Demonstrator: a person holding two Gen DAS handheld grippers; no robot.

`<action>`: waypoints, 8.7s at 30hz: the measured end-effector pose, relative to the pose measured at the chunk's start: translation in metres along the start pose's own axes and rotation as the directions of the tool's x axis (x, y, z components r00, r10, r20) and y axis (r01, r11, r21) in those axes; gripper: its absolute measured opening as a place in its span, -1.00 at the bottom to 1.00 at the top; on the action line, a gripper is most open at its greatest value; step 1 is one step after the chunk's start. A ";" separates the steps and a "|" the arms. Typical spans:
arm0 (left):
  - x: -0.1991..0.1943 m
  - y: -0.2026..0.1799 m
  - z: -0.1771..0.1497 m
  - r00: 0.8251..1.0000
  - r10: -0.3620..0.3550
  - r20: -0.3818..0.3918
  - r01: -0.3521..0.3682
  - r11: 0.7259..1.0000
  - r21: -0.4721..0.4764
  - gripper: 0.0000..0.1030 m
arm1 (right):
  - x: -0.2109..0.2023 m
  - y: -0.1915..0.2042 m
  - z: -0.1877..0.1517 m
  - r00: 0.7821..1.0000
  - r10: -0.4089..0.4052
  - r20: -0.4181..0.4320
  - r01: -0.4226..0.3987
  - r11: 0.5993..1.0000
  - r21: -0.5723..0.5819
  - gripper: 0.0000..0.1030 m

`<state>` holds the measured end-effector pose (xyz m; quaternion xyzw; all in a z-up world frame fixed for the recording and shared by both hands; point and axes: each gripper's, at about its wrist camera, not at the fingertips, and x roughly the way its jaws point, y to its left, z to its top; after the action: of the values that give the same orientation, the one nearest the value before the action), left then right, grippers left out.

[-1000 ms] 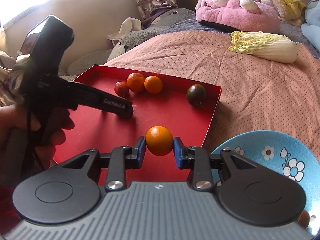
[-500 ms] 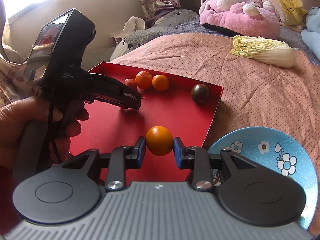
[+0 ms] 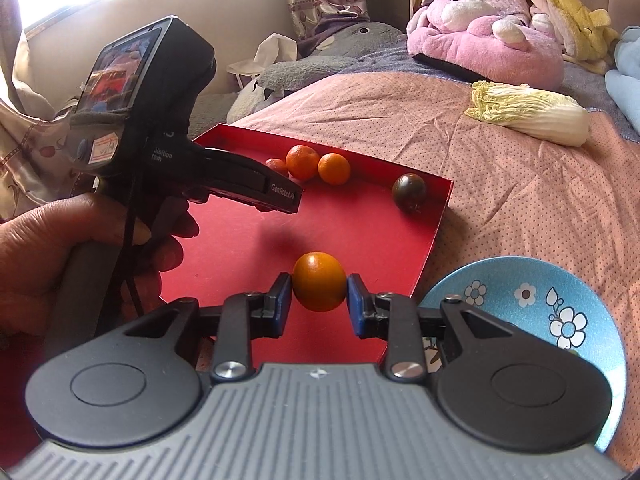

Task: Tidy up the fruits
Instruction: 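Carry the orange tomato toward the blue plate with the right gripper while the left holds the jujube, then lower the orange tomato onto the plate and open the right gripper while the left brings the jujube over, then open the left gripper to drop the red jujube onto the plate, then move both grippers back to the tray and grasp a dark brown tomato with the right gripper, then grasp a red cherry tomato with the left gripper while the right carries the dark brown tomato toward the plate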

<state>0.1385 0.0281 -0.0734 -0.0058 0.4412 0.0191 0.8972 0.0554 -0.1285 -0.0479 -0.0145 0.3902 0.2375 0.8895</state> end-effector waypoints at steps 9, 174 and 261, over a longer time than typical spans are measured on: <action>-0.004 -0.001 -0.002 1.000 0.002 0.013 -0.002 1.000 0.006 -0.28 | -0.004 0.001 -0.002 1.000 -0.001 0.005 0.001 1.000 -0.004 -0.33; -0.058 -0.120 -0.053 0.936 -0.347 0.066 0.309 0.894 0.325 -0.28 | -0.054 -0.156 -0.062 0.965 -0.258 0.046 0.237 0.934 0.268 -0.21; 0.042 0.030 0.033 0.999 0.030 -0.040 -0.028 0.998 0.047 0.10 | 0.103 -0.061 0.060 0.998 -0.049 -0.028 0.049 0.999 0.003 -0.20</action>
<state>0.1896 0.0598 -0.0864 0.0211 0.4598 0.0217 0.8875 0.1828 -0.1274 -0.0881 -0.0256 0.4028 0.2147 0.8894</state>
